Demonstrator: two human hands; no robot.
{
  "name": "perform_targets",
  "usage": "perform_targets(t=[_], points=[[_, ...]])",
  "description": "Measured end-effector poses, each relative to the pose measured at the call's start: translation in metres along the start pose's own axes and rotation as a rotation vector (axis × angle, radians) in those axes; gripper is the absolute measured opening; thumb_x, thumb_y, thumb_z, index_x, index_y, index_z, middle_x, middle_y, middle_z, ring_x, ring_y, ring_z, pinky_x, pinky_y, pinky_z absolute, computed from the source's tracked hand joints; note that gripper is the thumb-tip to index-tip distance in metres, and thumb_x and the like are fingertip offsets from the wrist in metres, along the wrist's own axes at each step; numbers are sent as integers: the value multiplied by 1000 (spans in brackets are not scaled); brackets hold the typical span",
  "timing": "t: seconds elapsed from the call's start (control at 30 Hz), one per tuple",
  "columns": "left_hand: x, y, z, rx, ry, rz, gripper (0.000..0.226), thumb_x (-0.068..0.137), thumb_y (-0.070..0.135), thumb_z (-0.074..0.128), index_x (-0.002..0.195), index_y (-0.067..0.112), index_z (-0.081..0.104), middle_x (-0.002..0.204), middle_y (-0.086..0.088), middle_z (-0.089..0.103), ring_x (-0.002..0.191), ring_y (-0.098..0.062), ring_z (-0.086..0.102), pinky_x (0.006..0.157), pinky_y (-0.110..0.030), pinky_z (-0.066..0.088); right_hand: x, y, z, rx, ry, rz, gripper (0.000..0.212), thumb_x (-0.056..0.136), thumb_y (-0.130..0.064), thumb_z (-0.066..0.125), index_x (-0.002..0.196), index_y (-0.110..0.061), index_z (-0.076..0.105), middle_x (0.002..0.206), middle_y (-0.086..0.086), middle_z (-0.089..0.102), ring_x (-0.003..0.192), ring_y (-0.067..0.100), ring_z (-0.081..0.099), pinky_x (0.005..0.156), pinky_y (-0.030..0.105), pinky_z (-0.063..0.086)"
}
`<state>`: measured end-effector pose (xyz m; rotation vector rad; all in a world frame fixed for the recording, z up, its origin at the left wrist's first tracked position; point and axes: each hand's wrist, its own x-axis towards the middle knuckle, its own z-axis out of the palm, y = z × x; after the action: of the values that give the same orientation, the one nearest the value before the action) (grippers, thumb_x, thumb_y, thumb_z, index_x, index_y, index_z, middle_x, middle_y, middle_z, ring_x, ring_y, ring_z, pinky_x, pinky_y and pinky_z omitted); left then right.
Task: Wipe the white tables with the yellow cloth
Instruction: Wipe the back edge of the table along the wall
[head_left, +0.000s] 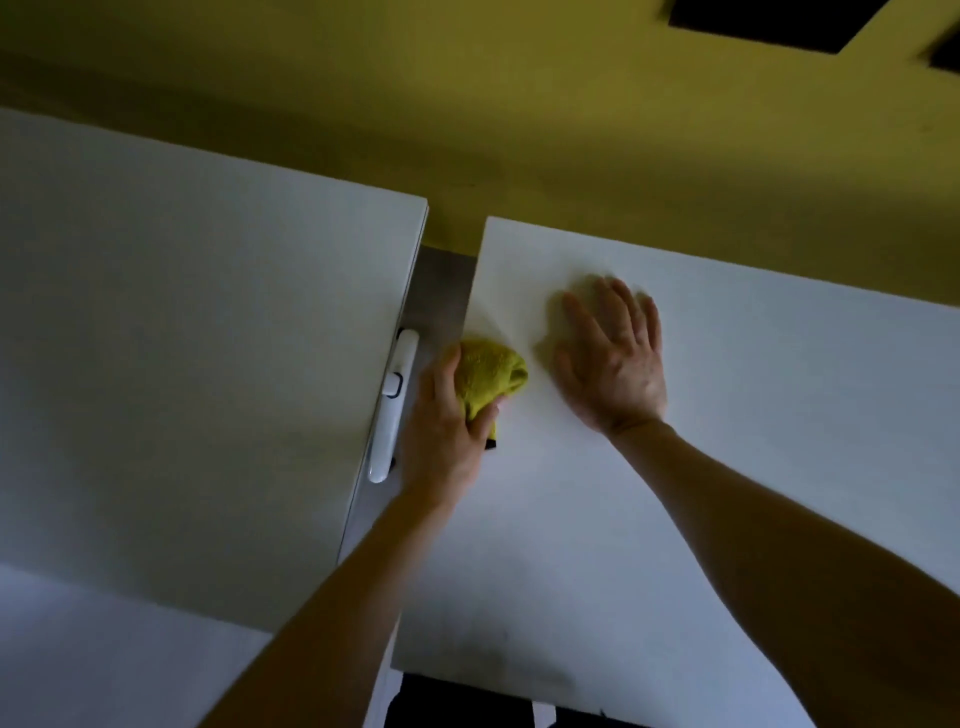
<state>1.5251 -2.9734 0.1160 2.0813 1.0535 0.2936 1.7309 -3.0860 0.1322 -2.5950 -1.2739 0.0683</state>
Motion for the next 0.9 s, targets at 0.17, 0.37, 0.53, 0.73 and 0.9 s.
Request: perform_targets(t=[0.17, 0.37, 0.53, 0.73, 0.9], points=[[-3, -1, -8, 133, -68, -33, 85, 90, 82, 51, 157, 33, 32, 149, -7, 51, 120, -39, 66, 85, -53, 61, -13, -21, -4, 8, 14, 133, 57, 107, -39, 46, 158, -14, 51, 162, 24, 45, 154, 44, 37, 129, 63, 23], [76, 50, 13, 133, 4, -81, 81, 92, 77, 63, 152, 26, 43, 141, -14, 55, 118, -44, 63, 87, -47, 52, -134, -75, -2, 39, -125, 198, 69, 114, -51, 30, 173, -15, 21, 182, 12, 6, 169, 30, -5, 135, 60, 6], [91, 50, 27, 154, 81, -35, 77, 99, 75, 50, 152, 20, 47, 136, -19, 57, 114, -46, 64, 81, -48, 52, -147, -69, 5, 21, -81, 179, 73, 112, -55, 41, 173, -20, 22, 182, 9, 7, 169, 27, -6, 135, 58, 6], [-23, -8, 0, 84, 50, 58, 72, 102, 72, 51, 153, 23, 43, 138, -11, 61, 114, -37, 67, 81, -42, 55, -134, -74, 4, 22, -32, 237, 71, 103, -58, 49, 165, -25, 42, 176, 12, 30, 167, 32, 16, 133, 60, 12], [-29, -8, -6, -20, 6, 37, 70, 100, 65, 60, 153, 22, 43, 144, -8, 57, 121, -34, 65, 90, -42, 56, -109, -97, 15, 74, 14, 344, 63, 108, -45, 42, 169, -33, 32, 181, 6, 18, 169, 28, 4, 134, 60, 0]])
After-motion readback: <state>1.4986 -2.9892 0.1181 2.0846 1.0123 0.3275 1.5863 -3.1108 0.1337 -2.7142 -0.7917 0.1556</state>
